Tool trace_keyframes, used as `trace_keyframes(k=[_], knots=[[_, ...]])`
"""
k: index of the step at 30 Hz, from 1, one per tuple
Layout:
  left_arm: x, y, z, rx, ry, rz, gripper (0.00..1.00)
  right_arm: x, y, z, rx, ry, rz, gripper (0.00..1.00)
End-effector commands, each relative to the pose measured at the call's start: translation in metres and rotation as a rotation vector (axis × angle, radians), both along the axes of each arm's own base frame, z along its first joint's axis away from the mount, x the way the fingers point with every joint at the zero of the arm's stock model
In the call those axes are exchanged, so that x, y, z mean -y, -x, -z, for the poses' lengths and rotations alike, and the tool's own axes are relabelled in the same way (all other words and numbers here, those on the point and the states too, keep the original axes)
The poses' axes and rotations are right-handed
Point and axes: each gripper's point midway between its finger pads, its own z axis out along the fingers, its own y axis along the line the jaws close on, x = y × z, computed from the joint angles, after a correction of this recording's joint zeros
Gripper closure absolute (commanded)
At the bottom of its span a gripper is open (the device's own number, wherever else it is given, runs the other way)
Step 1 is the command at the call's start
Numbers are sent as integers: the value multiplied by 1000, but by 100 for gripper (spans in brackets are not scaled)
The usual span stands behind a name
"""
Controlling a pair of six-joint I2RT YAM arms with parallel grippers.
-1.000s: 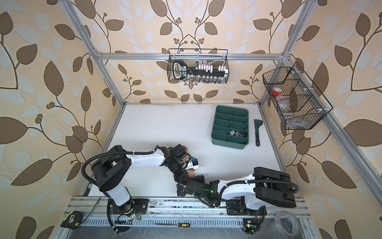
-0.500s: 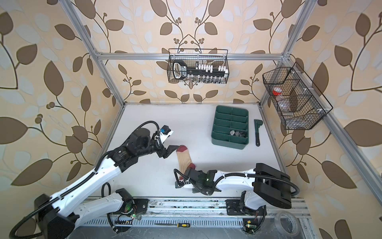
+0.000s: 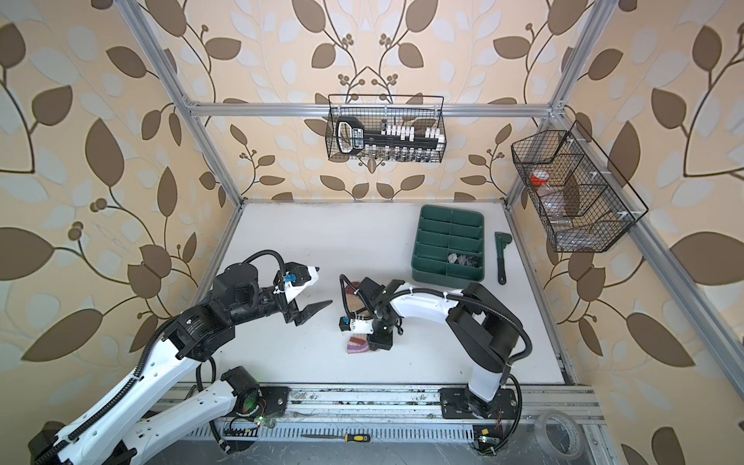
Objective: Roll the socks
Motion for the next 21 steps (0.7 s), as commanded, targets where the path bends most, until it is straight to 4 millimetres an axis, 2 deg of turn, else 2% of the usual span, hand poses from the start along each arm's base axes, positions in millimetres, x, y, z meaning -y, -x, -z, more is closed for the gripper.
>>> trace_keyframes(k=[1,5,12,14,21], knots=[[-4,42,29,-23,-91,114,15,20,18,19,-154,129,37,100],[-9,49,59,85,-272,115,16,18,8,21,-179,132,69,100],[14,43,122,316,-605,140,15,12,-5,18,-190,109,92,100],[21,43,142,342,-662,150,14,10,-8,18,-191,100,98,100],[47,44,181,322,-708,103,15,6,-8,22,-208,81,99,100]])
